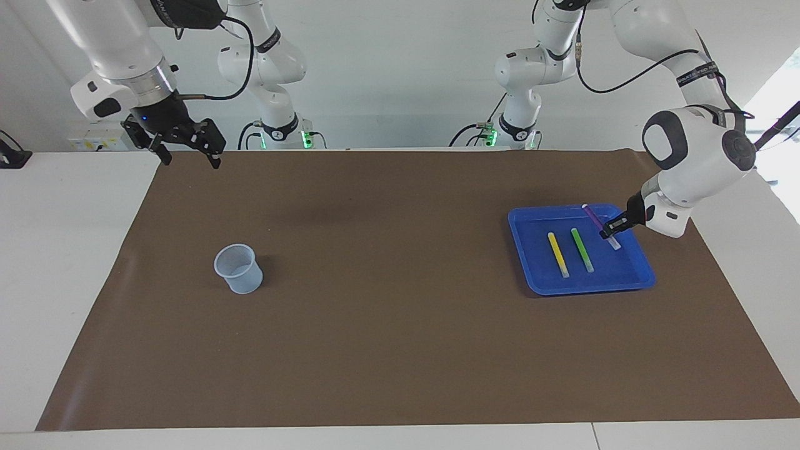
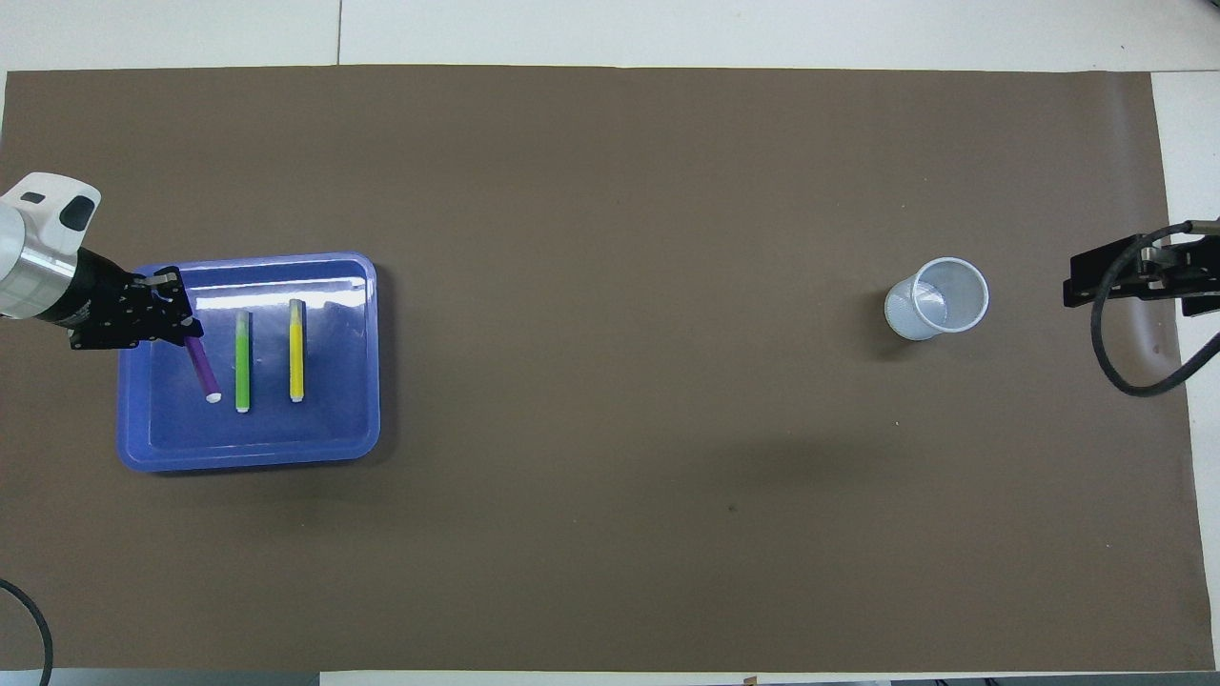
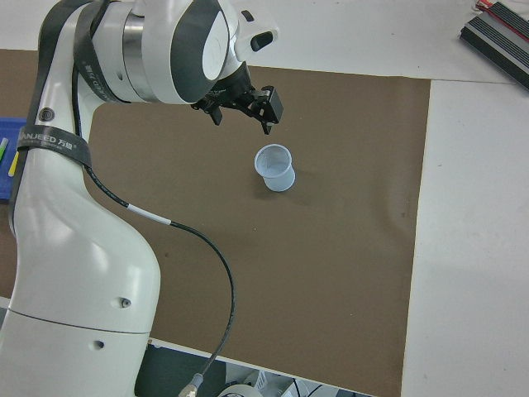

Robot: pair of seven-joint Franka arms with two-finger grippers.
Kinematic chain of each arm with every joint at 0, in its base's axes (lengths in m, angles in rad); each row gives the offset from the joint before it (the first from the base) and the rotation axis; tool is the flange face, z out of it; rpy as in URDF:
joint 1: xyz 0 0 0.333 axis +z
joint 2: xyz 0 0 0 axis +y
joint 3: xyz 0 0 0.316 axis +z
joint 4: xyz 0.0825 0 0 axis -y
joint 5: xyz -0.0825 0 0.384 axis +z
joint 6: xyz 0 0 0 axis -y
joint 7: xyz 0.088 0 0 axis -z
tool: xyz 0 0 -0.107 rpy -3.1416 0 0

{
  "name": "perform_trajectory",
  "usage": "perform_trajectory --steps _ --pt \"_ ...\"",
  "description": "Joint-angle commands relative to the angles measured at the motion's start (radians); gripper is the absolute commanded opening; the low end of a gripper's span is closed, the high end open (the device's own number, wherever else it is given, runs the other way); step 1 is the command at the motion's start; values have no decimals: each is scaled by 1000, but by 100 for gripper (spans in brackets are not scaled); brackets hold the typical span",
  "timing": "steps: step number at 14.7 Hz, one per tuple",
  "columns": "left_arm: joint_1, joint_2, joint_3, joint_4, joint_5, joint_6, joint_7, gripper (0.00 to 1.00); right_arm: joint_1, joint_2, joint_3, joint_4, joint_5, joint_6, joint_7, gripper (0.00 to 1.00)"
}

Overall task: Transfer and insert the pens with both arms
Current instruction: 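Lift the purple pen with the left gripper while the right gripper approaches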

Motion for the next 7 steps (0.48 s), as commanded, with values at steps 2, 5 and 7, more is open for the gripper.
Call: perform_trajectory --steps 2,5,7 --pt "-46 -18 4 76 -145 -88 -304 0 -11 -25 2 -27 22 -22 -22 100" --pt "-46 -84 -11 69 -294 -97 -544 0 2 -26 16 -27 27 -13 -16 100" --pt "-51 -127 -34 64 -374 -88 -728 0 2 -25 51 -27 91 22 -9 100"
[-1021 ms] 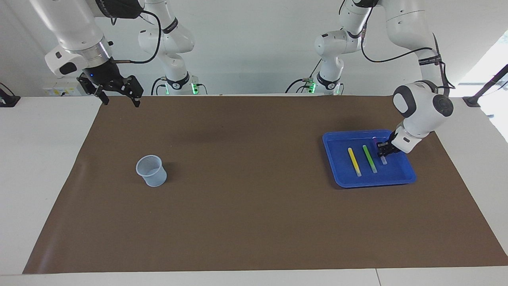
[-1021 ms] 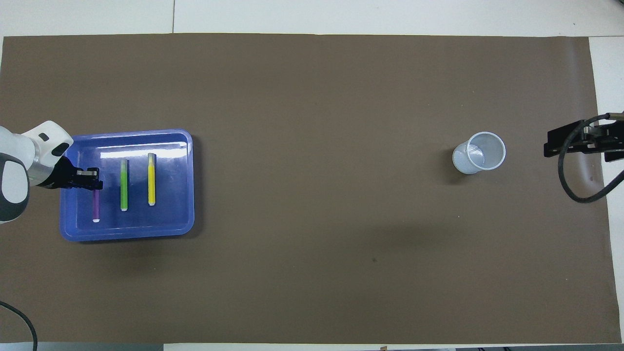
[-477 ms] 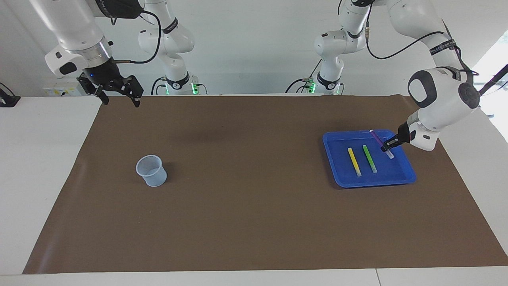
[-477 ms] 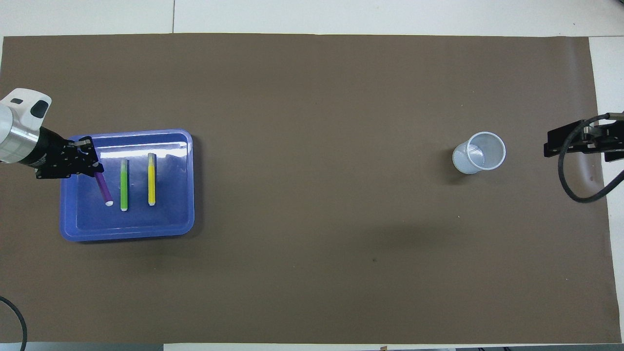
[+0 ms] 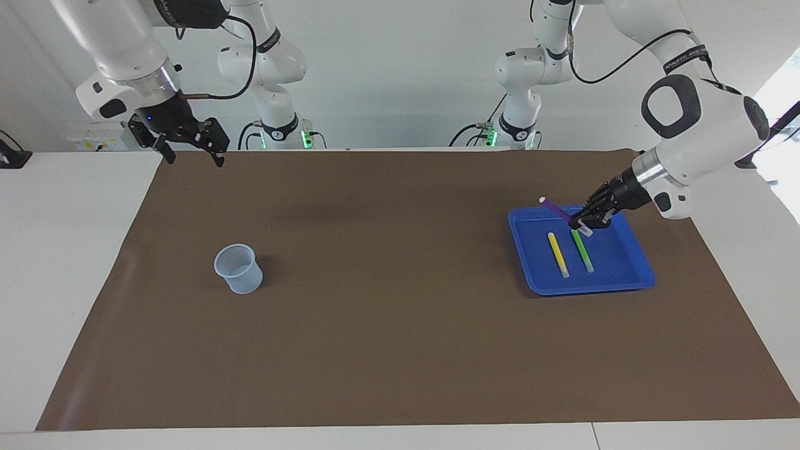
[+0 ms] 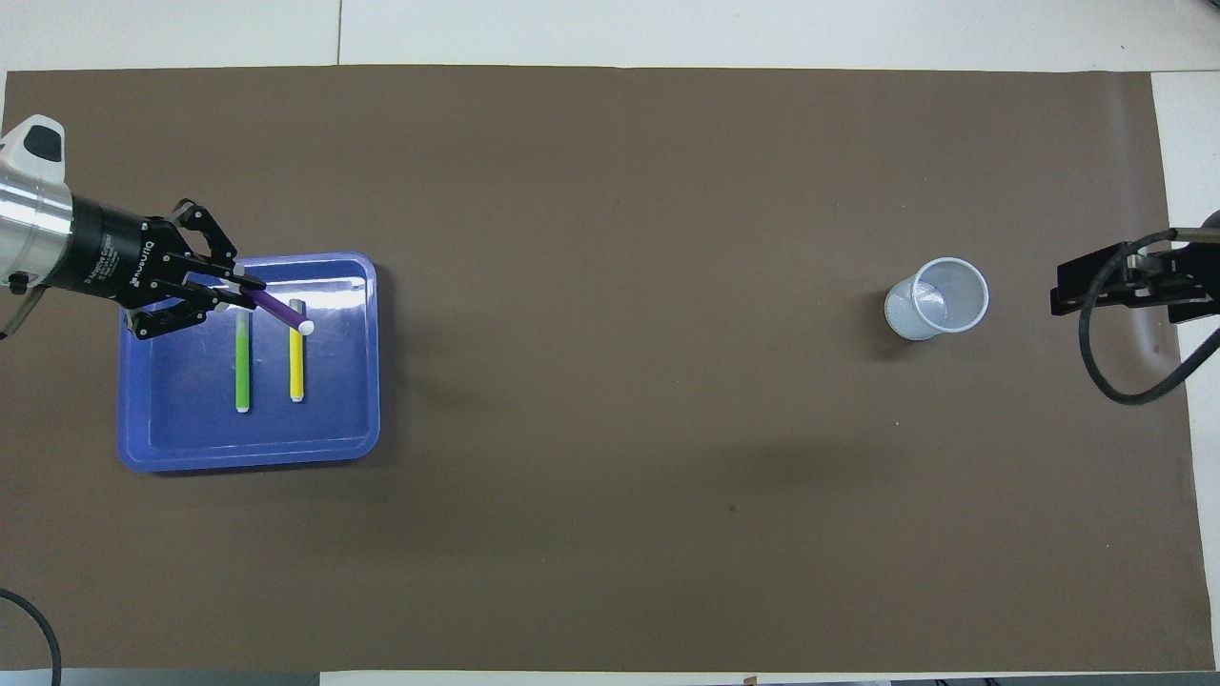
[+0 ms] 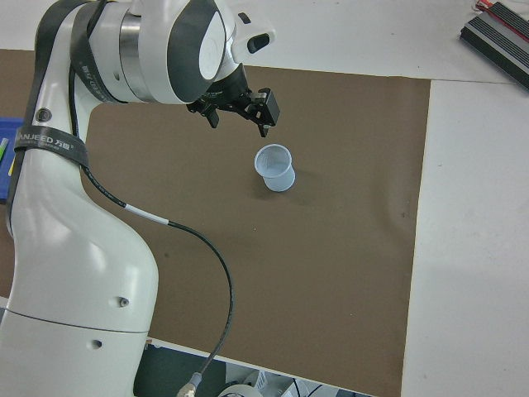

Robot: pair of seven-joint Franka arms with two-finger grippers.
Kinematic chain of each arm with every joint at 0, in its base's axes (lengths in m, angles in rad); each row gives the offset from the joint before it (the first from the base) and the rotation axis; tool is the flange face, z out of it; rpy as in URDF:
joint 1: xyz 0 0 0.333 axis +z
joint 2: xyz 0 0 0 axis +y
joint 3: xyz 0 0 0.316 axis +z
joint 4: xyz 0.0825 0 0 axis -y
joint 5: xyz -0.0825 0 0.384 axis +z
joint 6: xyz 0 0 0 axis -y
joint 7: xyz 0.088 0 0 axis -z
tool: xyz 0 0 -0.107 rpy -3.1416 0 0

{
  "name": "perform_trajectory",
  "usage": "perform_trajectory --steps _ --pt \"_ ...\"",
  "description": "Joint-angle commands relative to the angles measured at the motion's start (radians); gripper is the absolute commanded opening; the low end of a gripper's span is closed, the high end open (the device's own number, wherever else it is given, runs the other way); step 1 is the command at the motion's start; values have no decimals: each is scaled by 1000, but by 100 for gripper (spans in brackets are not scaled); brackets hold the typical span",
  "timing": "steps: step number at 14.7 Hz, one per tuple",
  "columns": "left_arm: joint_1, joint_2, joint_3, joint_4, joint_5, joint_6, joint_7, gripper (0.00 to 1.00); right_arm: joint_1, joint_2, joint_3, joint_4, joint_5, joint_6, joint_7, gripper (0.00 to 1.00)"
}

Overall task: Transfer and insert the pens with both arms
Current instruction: 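Lift the purple pen with the left gripper while the right gripper approaches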

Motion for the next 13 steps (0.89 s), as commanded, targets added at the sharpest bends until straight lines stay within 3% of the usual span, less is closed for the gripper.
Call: perform_trajectory --steps 1,6,9,13 --pt "-4 -68 -29 -12 -88 -9 -249 0 -1 -24 28 -27 93 57 -8 100" --pt "-4 -131 -91 -50 -254 -8 -468 0 84 -19 47 -36 296 176 121 100" --pt "-39 -198 -95 -161 -407 20 -517 0 207 -24 47 -42 391 218 215 100" --pt "-118 -262 -95 -264 -489 86 -562 0 330 -28 47 -80 489 388 375 100"
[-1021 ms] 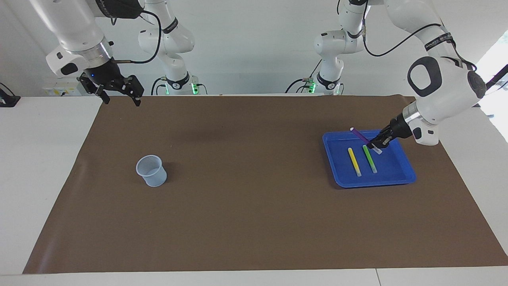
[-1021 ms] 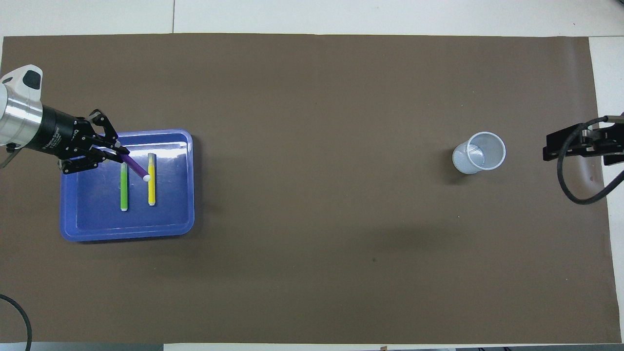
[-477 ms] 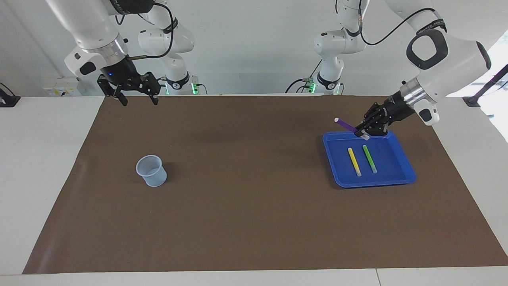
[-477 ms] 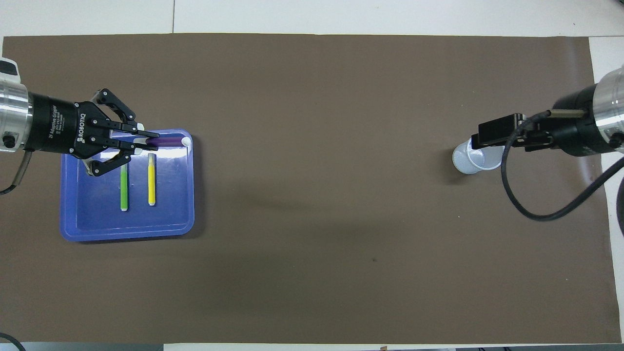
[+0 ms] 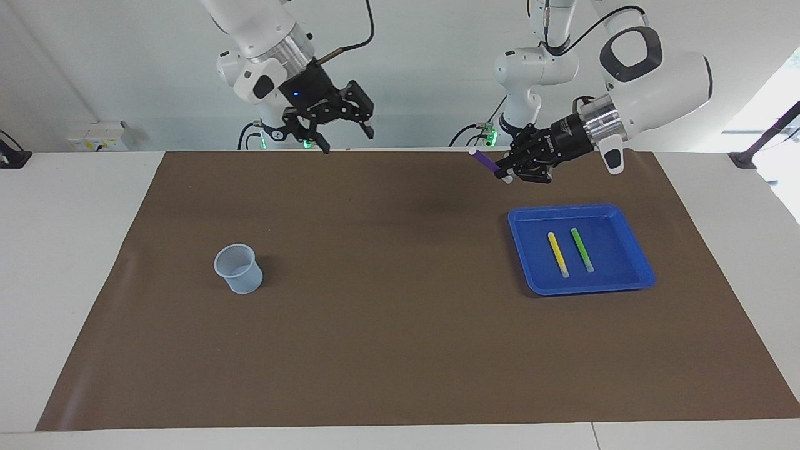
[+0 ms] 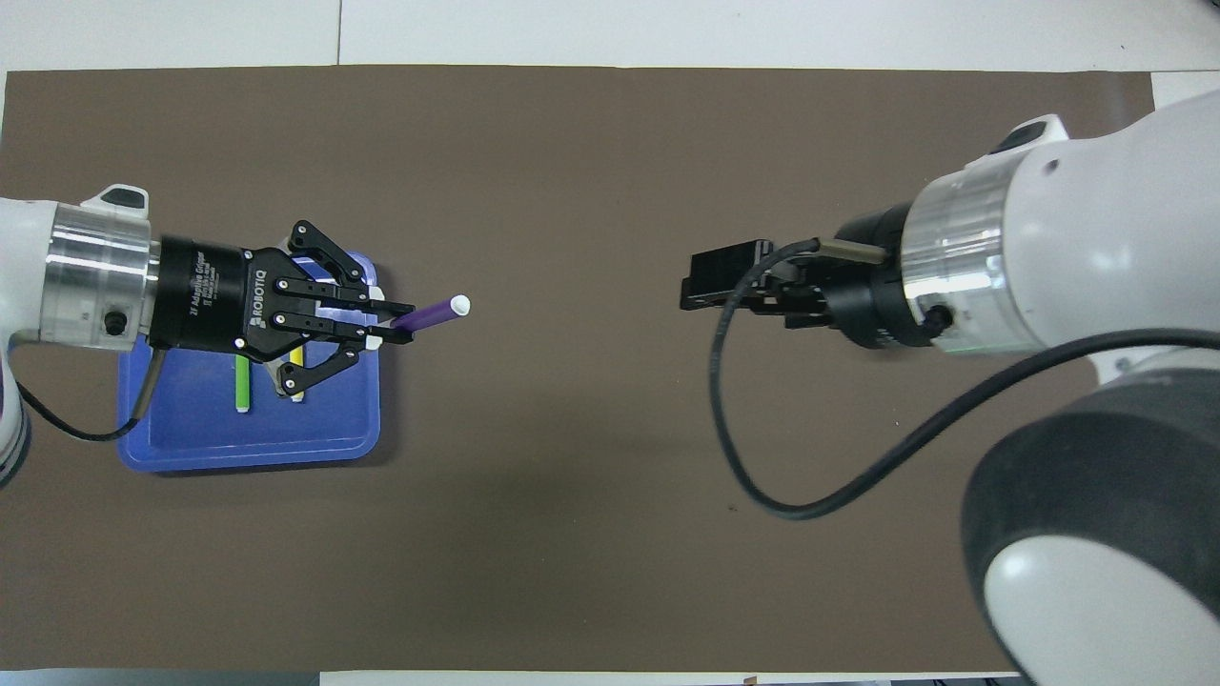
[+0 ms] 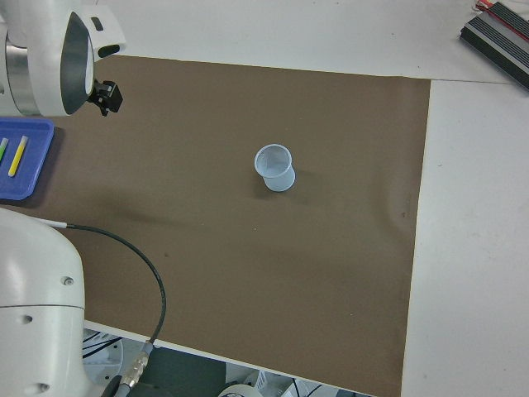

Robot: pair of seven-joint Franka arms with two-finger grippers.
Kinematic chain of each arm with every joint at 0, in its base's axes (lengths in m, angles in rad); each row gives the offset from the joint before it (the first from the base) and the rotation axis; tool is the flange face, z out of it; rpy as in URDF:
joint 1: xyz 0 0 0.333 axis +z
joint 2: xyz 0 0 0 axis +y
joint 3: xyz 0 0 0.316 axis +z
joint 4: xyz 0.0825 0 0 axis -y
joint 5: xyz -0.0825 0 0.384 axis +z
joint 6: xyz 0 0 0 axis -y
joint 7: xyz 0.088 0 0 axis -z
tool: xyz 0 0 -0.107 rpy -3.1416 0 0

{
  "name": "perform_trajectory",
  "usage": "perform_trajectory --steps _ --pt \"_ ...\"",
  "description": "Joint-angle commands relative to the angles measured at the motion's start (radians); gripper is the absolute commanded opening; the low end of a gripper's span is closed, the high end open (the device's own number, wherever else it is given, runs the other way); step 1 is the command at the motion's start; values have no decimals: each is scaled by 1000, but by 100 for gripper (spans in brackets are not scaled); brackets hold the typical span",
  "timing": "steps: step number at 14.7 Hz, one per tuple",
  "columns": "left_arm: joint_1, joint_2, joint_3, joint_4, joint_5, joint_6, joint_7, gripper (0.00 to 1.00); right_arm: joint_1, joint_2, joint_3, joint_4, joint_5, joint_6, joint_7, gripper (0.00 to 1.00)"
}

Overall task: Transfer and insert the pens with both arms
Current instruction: 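Lift the purple pen with the left gripper while the right gripper approaches, then grasp the purple pen tip with the right gripper from the left gripper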

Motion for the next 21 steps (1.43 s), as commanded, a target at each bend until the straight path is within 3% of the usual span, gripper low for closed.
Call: perform_trajectory --steps 1,5,9,17,19,21 --pt "-63 -87 9 -115 -65 81 -31 0 50 -25 -6 -58 58 70 41 100" --pt "-118 -143 9 -210 -161 187 -48 0 130 1 -6 -81 64 168 139 100" --pt "-166 -153 9 -236 -183 254 -68 0 188 49 -6 -72 64 240 164 100" --pt "-166 -161 11 -247 -212 267 -70 0 190 58 -7 -64 47 242 102 99" --pt "-166 -161 9 -247 -214 276 -73 0 190 60 -7 -58 46 250 102 82" --pt "-166 -161 9 -247 -214 276 -73 0 191 60 -6 -58 46 254 102 40"
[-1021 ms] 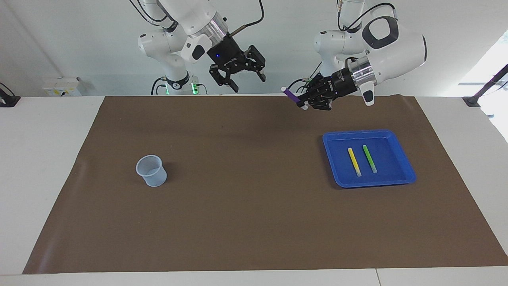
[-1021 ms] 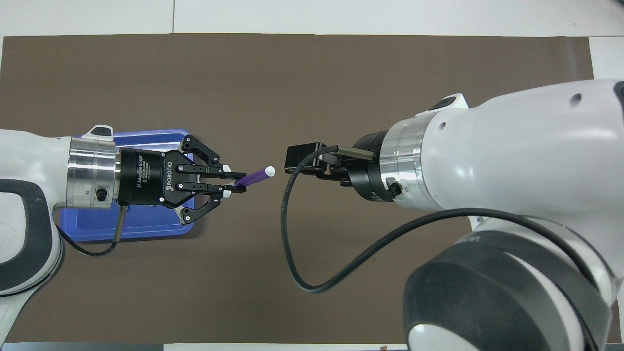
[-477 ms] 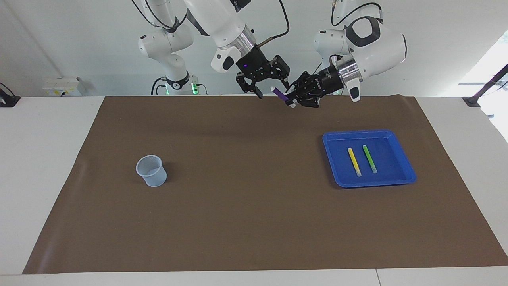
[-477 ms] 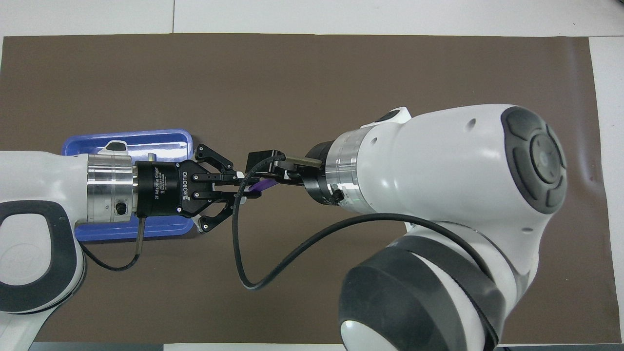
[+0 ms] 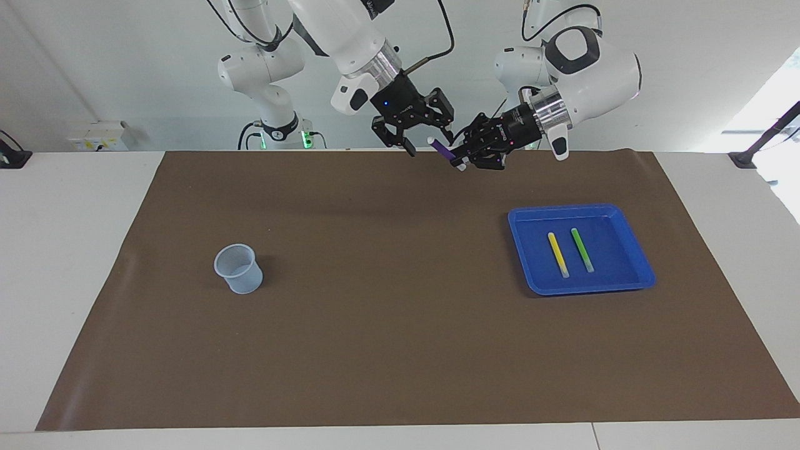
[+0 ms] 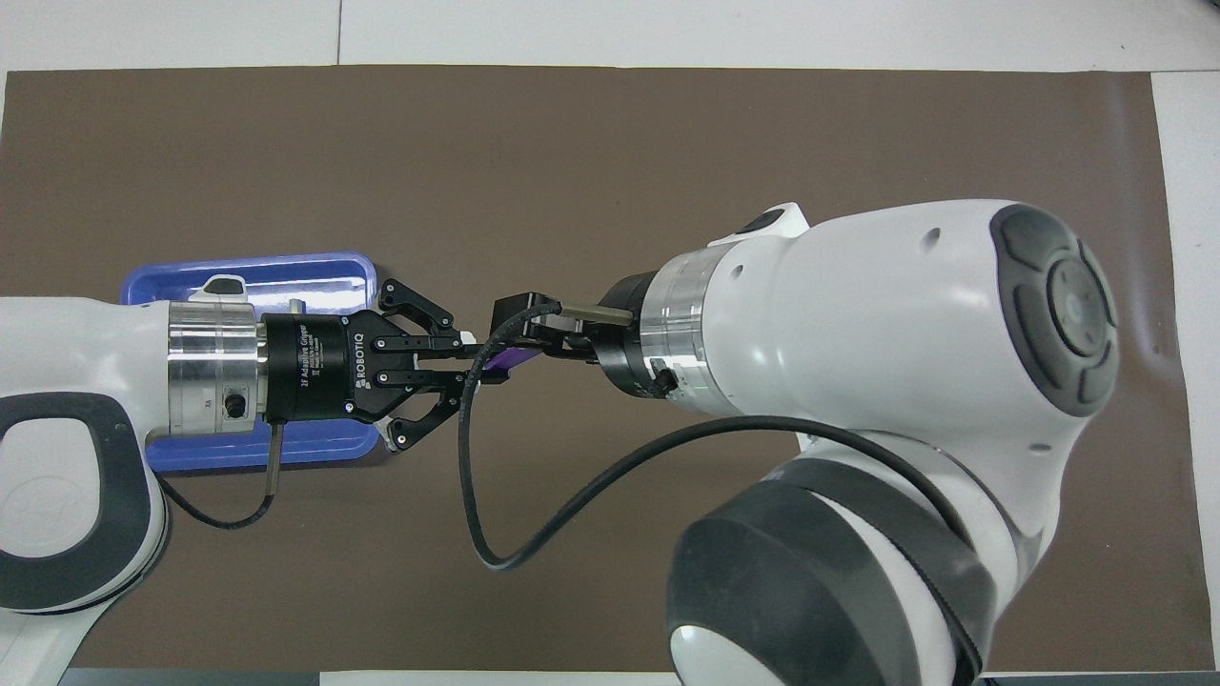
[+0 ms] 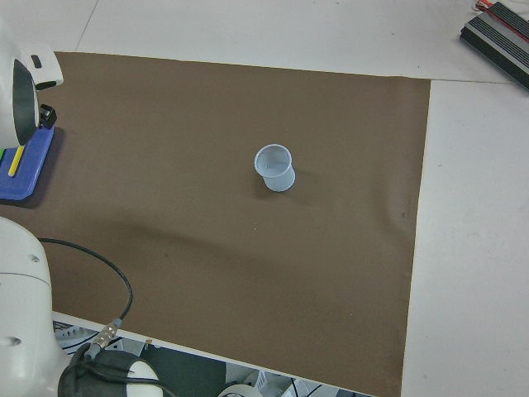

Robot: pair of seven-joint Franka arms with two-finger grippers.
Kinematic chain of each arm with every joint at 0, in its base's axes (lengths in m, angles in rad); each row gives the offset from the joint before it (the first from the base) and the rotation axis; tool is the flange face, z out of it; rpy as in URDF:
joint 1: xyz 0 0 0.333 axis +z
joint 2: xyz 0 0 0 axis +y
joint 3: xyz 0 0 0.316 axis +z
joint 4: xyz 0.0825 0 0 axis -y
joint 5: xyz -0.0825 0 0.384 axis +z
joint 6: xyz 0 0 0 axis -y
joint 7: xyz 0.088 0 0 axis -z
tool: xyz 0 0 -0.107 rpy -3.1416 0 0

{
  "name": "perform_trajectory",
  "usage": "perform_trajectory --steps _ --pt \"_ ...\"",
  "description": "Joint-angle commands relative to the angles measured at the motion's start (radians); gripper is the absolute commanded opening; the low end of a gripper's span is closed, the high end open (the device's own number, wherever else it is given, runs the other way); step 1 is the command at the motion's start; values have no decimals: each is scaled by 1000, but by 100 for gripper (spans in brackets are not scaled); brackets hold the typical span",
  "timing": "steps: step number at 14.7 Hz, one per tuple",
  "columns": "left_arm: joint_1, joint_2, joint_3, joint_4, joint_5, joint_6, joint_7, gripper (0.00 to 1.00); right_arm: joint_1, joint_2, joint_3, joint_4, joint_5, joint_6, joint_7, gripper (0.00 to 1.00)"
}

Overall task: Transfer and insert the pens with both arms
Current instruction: 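Grasp the purple pen tip with the right gripper from the left gripper, then carry the purple pen to the cup with the right gripper while the left gripper withdraws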

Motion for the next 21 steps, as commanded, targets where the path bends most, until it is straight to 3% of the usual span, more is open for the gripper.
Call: perform_trajectory --steps 1,2,10,11,12,21 --pt "-16 -35 10 -37 -24 26 -12 0 -1 -2 -1 3 7 8 -26 22" --pt "-16 -35 10 -37 -24 26 -12 0 -1 -1 -1 3 7 10 -26 2" --pt "-16 -36 11 -37 -35 39 -18 0 0 2 -2 10 2 10 -26 0" --pt "-16 -44 10 -36 -35 52 -18 66 -1 4 -2 10 -15 10 -26 0" --pt "-16 -45 10 -36 -33 62 -23 98 -7 5 -2 9 -30 10 -27 0" --pt "-1 -47 14 -34 -28 53 -53 100 -165 -5 -6 -13 -209 -100 -193 0"
